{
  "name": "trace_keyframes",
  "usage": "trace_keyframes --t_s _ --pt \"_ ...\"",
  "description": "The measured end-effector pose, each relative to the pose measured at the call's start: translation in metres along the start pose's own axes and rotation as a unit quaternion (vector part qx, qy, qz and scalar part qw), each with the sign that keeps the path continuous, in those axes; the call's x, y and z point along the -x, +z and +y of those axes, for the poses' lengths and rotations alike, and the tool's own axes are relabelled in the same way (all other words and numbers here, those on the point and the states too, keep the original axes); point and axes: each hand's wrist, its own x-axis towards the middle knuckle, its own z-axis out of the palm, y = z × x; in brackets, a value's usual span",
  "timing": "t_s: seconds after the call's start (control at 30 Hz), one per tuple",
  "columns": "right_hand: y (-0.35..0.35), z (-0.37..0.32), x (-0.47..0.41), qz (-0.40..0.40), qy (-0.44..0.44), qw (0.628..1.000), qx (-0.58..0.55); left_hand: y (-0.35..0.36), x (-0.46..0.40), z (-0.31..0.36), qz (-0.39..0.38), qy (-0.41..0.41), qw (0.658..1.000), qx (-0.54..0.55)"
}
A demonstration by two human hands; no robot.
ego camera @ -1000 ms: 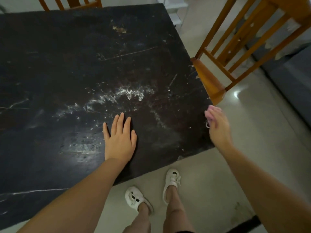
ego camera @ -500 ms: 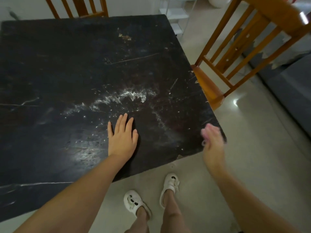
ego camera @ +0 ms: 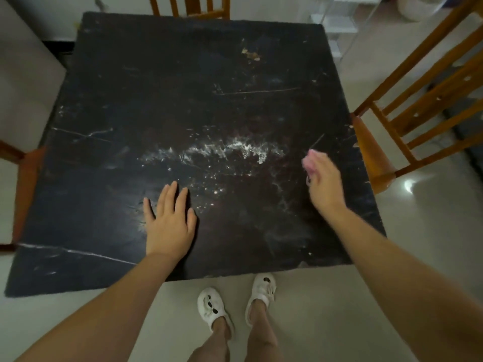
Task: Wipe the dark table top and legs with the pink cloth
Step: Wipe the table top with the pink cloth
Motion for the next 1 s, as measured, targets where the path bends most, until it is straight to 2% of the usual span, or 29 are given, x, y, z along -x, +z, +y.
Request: trace_keyframes --t_s 0.07,0.13,0.2,0.27,0.33,0.37,0.43,0.47,0.5,0.57,0.67,0.8,0.87,0.93,1.0 --pt "0.018 -0.018 0.037 -0.031 -0.116 0.992 -0.047 0.000 0.000 0.000 -0.003 -0.004 1.000 -0.011" --pt "0.031 -0.033 0.084 -0.098 -0.218 0.968 -0.081 -0.001 -0.001 0.001 -0.004 -0.010 1.000 -0.015" --pt "0.024 -0.043 0.100 -0.175 -0.251 0.944 -0.125 -0.003 -0.001 0.002 -0.011 -0.011 1.000 -0.017" --pt "0.010 -0.036 0.065 -0.183 -0.217 0.938 -0.200 -0.004 -0.001 0.003 -0.016 -0.012 1.000 -0.021" --pt "-0.010 -0.023 -0.002 -0.110 -0.149 0.955 -0.231 -0.003 -0.001 0.003 -0.019 -0.014 0.999 -0.025" --pt "-0.020 -0.016 -0.041 -0.079 -0.113 0.968 -0.208 -0.003 -0.001 0.002 -0.018 -0.016 0.999 -0.027" --pt "-0.023 0.000 -0.103 -0.079 -0.055 0.989 -0.111 -0.002 -0.001 0.002 -0.015 -0.019 0.999 -0.032" --pt "-0.015 0.002 -0.118 -0.087 -0.047 0.992 -0.077 -0.002 -0.001 0.002 -0.014 -0.021 0.999 -0.033" --pt "-0.001 0.000 -0.124 -0.094 -0.078 0.991 -0.057 -0.001 -0.002 0.003 -0.013 -0.022 0.999 -0.033" --pt "0.026 -0.017 -0.106 -0.109 -0.201 0.972 -0.049 -0.001 -0.002 0.002 -0.010 -0.023 0.999 -0.036" --pt "0.044 -0.038 -0.033 -0.173 -0.326 0.925 -0.092 0.001 -0.002 0.001 -0.009 -0.032 0.999 -0.040" --pt "0.029 -0.037 0.034 -0.324 -0.361 0.866 -0.123 -0.001 -0.002 0.003 -0.007 -0.038 0.998 -0.046" --pt "0.019 -0.043 0.005 -0.339 -0.373 0.849 -0.160 -0.001 -0.002 0.004 -0.005 -0.037 0.998 -0.049" --pt "0.014 -0.057 -0.047 -0.277 -0.331 0.882 -0.192 -0.001 -0.003 0.003 -0.001 -0.036 0.998 -0.053" --pt "0.015 -0.067 -0.108 -0.192 -0.273 0.929 -0.163 0.000 -0.002 0.003 0.004 -0.034 0.998 -0.059"
